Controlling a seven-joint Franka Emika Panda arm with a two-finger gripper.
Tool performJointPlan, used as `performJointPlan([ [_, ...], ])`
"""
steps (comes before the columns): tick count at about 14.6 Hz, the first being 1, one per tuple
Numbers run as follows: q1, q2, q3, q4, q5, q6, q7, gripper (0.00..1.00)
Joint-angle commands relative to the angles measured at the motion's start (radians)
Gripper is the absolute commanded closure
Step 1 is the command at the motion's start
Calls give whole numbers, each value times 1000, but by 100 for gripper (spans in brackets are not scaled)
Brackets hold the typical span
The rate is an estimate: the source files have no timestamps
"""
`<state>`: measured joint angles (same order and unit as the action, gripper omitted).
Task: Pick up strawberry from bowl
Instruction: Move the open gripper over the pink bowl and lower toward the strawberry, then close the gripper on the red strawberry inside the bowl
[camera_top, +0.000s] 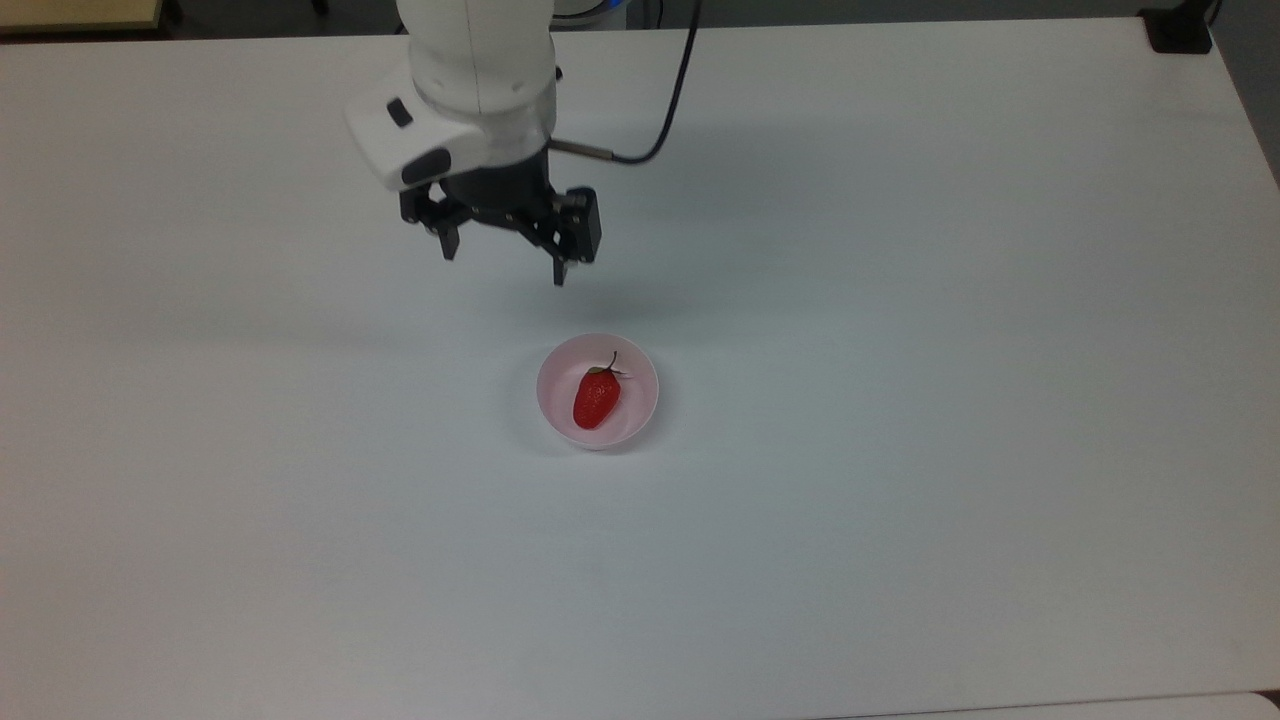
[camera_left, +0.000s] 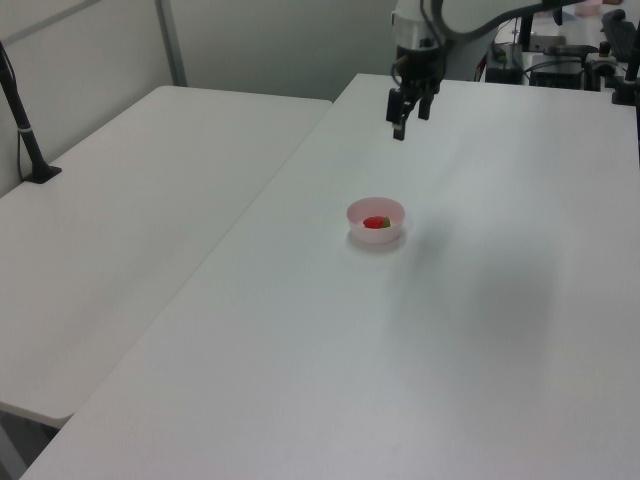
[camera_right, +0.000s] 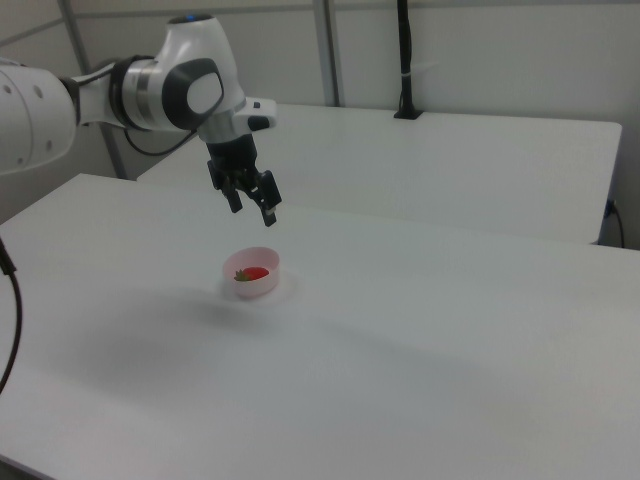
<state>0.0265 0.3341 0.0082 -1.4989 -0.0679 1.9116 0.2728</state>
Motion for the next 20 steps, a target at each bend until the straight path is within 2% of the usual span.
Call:
performJointPlan([
  [1, 45, 86, -1, 40, 14, 70, 100, 0],
  [4, 72, 132, -1, 40, 7, 122, 209, 16],
  [8, 82, 166, -1, 40, 7, 129, 241, 26],
  [20, 107, 249, -7, 35, 5, 198, 316, 27],
])
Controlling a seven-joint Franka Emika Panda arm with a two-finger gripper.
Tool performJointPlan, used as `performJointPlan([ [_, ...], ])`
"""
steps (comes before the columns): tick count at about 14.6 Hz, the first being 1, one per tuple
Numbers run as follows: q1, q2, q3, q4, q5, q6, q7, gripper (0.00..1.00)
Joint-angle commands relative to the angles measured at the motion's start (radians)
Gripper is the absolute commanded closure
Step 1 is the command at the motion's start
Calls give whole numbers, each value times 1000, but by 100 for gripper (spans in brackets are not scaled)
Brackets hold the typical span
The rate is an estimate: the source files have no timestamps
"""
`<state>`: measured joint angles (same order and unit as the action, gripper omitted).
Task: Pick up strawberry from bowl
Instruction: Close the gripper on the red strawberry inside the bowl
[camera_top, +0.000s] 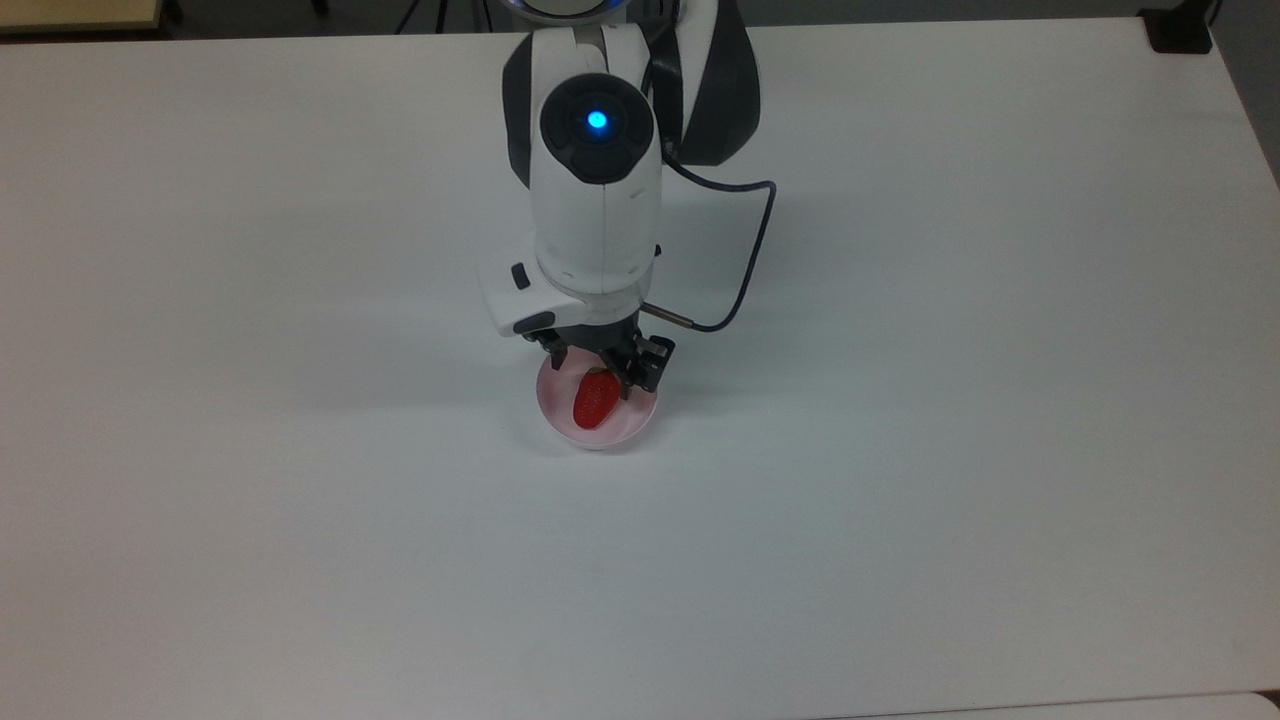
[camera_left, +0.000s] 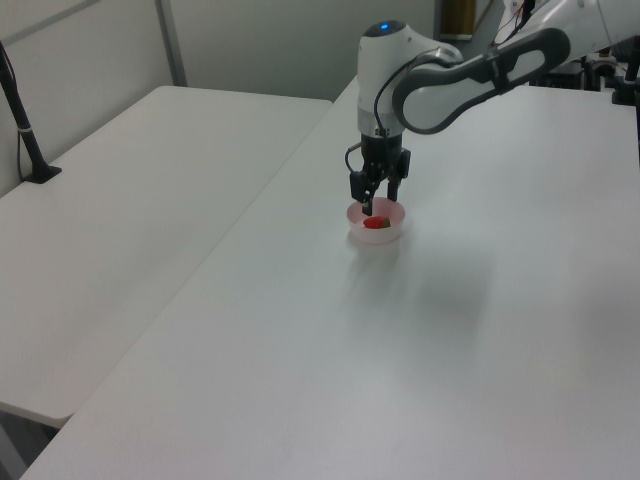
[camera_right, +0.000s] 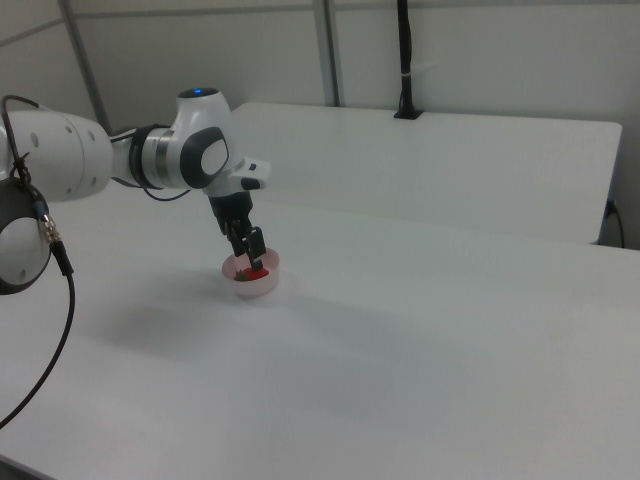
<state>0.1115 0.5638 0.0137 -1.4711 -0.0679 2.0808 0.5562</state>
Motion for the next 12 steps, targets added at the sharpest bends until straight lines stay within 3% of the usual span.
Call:
performJointPlan([
  [1, 22, 24, -11, 8, 5, 28, 37, 27],
  [8, 28, 51, -12, 6, 2, 41, 44, 37],
  [12, 28, 56, -15, 6, 0, 41, 36, 64],
])
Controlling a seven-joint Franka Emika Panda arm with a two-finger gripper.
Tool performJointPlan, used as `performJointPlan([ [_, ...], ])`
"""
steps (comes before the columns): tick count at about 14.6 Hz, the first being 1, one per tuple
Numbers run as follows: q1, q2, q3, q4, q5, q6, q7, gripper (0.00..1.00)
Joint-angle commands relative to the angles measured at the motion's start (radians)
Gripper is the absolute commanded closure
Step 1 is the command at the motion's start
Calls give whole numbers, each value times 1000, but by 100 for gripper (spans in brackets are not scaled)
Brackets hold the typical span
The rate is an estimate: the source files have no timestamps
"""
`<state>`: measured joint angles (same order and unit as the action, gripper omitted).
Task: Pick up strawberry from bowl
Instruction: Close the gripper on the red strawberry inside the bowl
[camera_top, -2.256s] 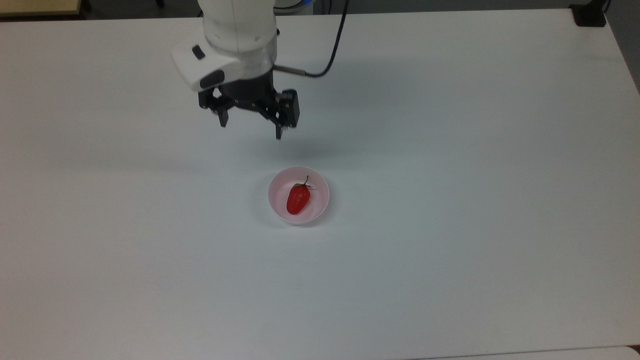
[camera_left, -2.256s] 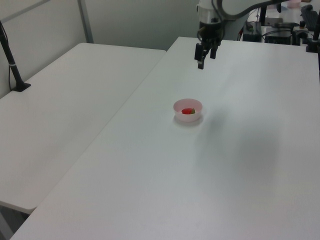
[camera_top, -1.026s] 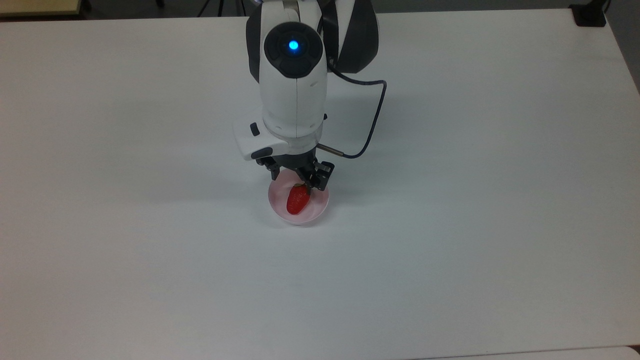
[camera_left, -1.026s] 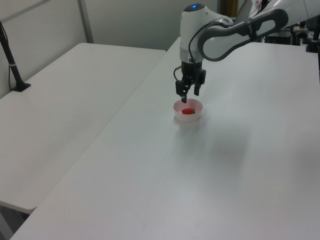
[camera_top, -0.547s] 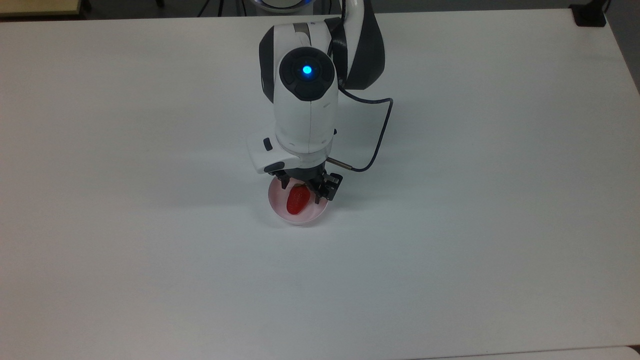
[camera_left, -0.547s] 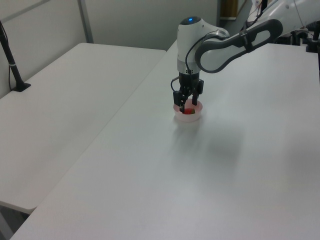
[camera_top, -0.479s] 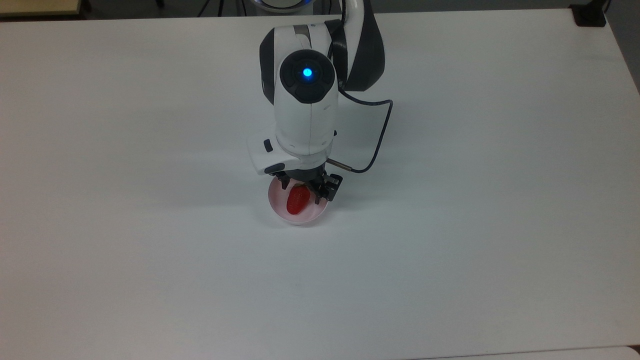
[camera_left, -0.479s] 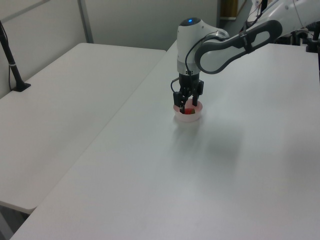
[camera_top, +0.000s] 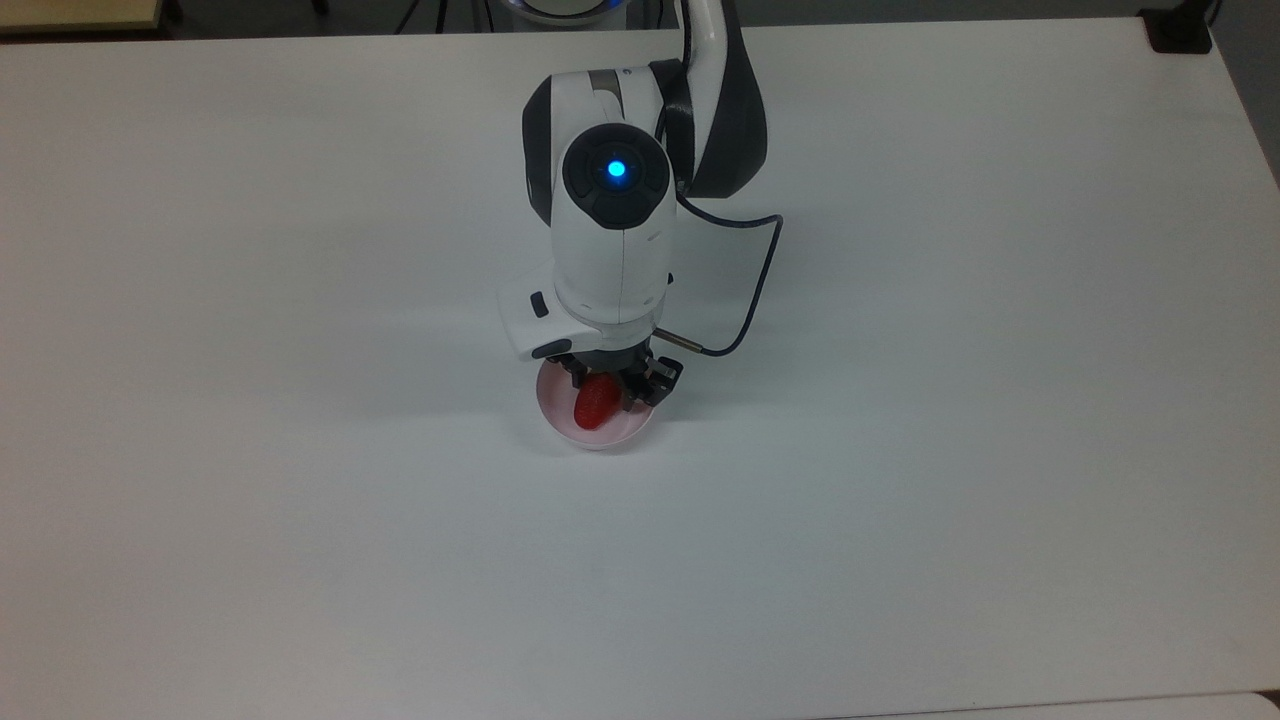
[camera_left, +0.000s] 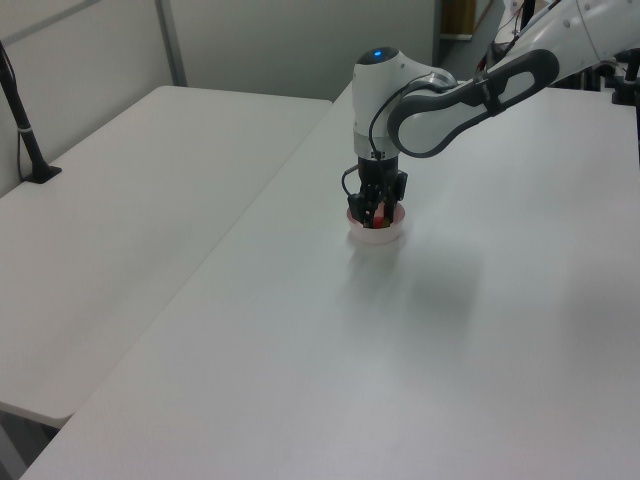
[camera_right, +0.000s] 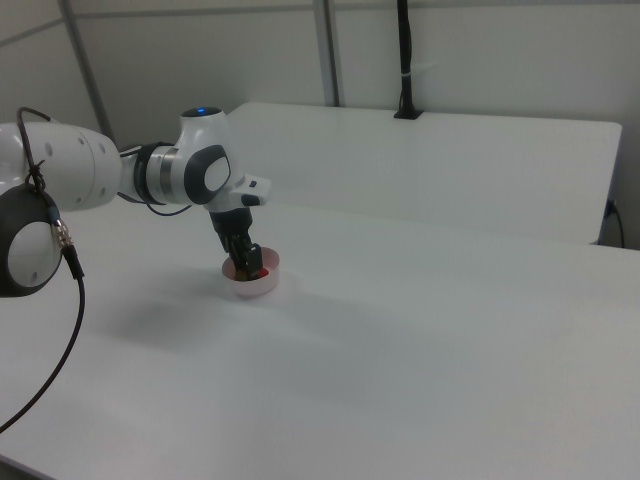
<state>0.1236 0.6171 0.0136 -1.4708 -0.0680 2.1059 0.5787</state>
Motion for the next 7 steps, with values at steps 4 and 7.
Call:
performJointPlan([
  [4, 10, -26, -18, 12, 5, 2, -32, 72],
  [7, 2, -80, -20, 10, 11, -38, -83, 72],
])
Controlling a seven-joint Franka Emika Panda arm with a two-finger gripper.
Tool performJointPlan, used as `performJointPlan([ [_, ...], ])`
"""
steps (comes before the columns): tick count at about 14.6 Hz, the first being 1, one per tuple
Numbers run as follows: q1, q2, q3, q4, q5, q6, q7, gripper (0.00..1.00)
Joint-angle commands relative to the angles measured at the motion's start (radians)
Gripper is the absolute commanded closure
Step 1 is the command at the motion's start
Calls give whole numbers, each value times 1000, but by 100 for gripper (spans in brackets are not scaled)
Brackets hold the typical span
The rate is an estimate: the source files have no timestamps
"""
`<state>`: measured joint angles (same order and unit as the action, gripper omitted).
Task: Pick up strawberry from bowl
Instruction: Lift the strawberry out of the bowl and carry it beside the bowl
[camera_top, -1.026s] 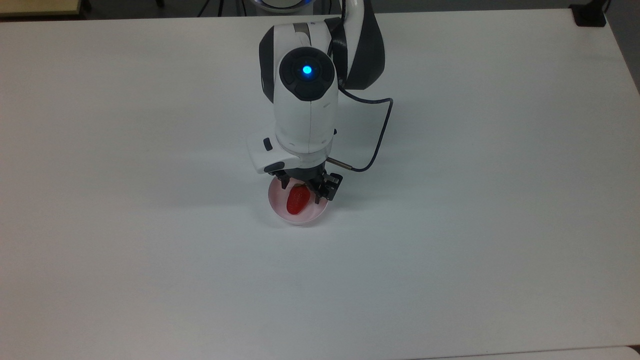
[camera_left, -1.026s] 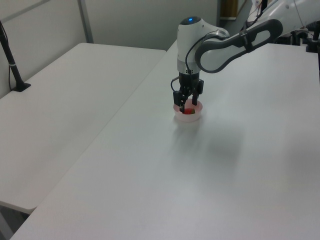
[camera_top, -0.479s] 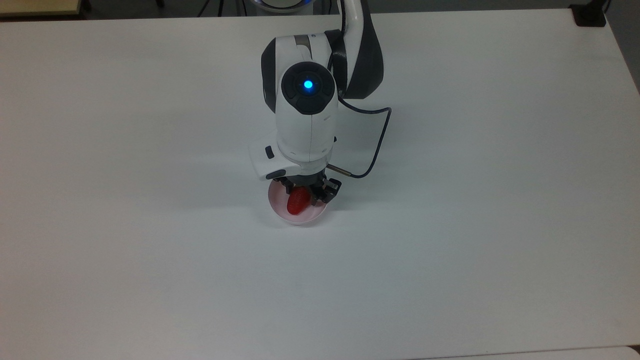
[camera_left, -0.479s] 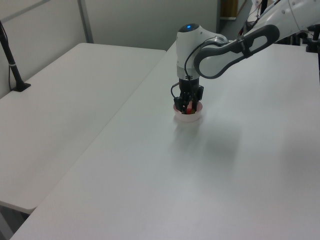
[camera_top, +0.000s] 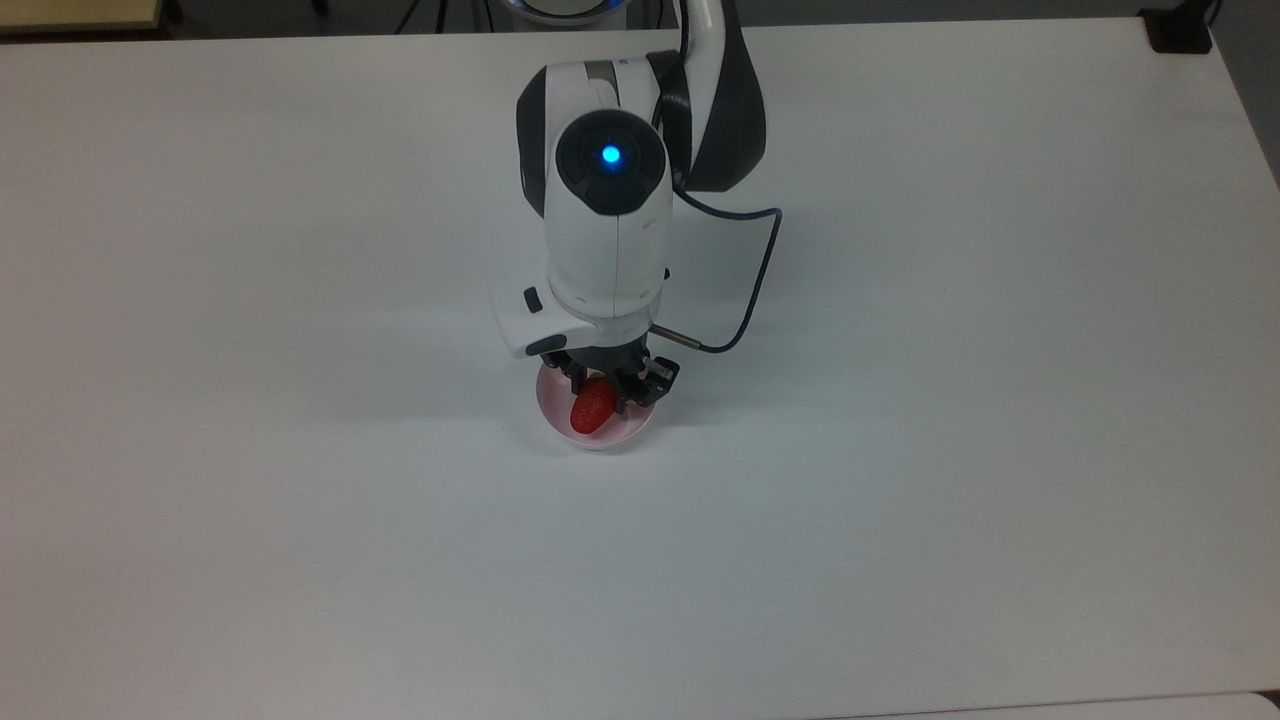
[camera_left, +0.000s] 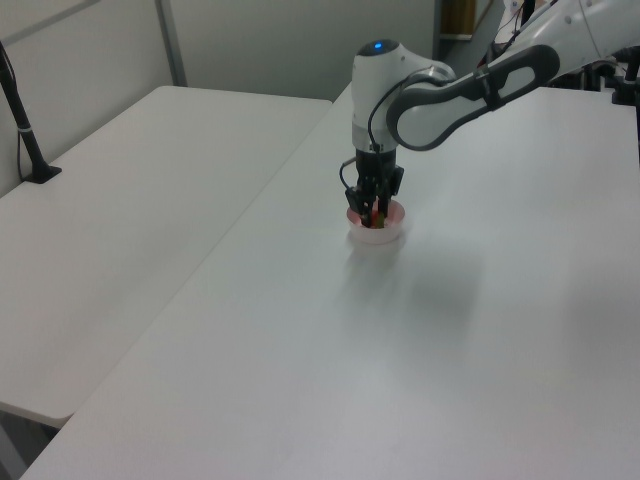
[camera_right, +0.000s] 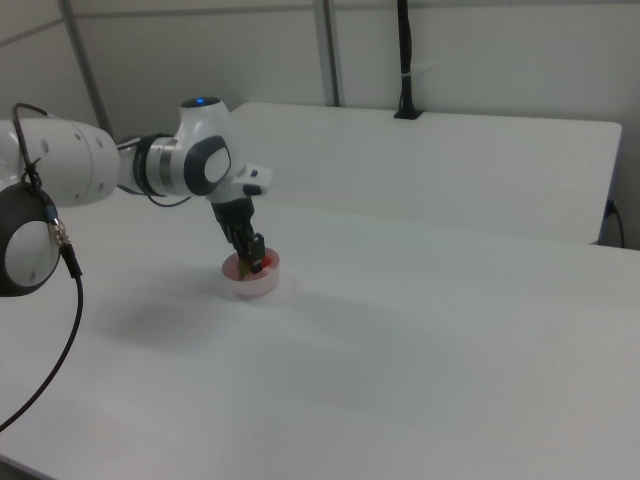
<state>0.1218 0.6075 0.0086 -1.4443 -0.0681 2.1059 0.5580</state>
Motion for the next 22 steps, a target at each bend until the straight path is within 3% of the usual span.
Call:
performJointPlan([
  [1, 1, -77, -15, -10, 14, -84, -105, 72],
  [5, -20, -118, -16, -10, 4, -196, -301, 72],
  [12, -172, -111, -16, -21, -21, -161, -634, 72],
  [17, -235, -34, -16, -45, -62, 21, -642, 70],
  [22, -251, -15, -16, -45, -75, 28, -642, 49],
])
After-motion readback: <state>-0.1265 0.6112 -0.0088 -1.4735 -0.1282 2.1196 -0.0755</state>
